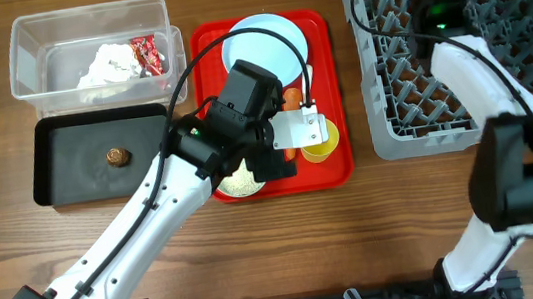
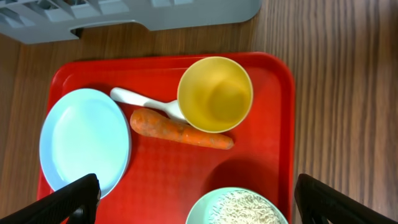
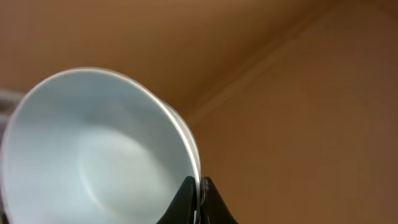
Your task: Sort waste into correct bins and load items into the dishwasher rack
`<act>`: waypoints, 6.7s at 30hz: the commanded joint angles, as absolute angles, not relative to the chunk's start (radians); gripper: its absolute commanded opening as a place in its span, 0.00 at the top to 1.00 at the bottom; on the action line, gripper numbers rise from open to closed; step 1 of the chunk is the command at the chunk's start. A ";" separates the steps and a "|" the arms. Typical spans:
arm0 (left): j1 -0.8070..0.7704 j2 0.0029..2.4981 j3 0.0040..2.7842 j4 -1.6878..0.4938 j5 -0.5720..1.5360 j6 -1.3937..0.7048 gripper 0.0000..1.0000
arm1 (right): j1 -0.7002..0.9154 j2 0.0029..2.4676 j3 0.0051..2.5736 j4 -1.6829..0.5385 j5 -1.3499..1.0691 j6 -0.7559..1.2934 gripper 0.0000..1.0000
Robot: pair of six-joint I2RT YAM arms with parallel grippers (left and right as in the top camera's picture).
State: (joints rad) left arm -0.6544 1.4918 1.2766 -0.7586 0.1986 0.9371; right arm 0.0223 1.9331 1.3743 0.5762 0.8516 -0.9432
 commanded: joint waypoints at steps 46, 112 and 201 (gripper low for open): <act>-0.658 1.473 1.282 -0.757 0.208 0.935 0.00 | -0.063 2.172 1.381 0.621 0.707 -0.895 0.96; -0.376 1.610 1.277 -0.989 0.047 -0.416 0.07 | 0.107 1.498 1.381 -0.569 -0.171 0.081 0.00; -0.611 1.756 1.475 -1.065 -0.045 -0.398 0.96 | 0.074 1.498 1.381 -0.644 -0.123 0.077 0.01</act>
State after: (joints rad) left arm -0.6338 1.8595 1.4429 -1.0534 -0.0429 -0.4019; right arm 0.0750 1.5211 1.3754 -0.6403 -0.1440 0.0677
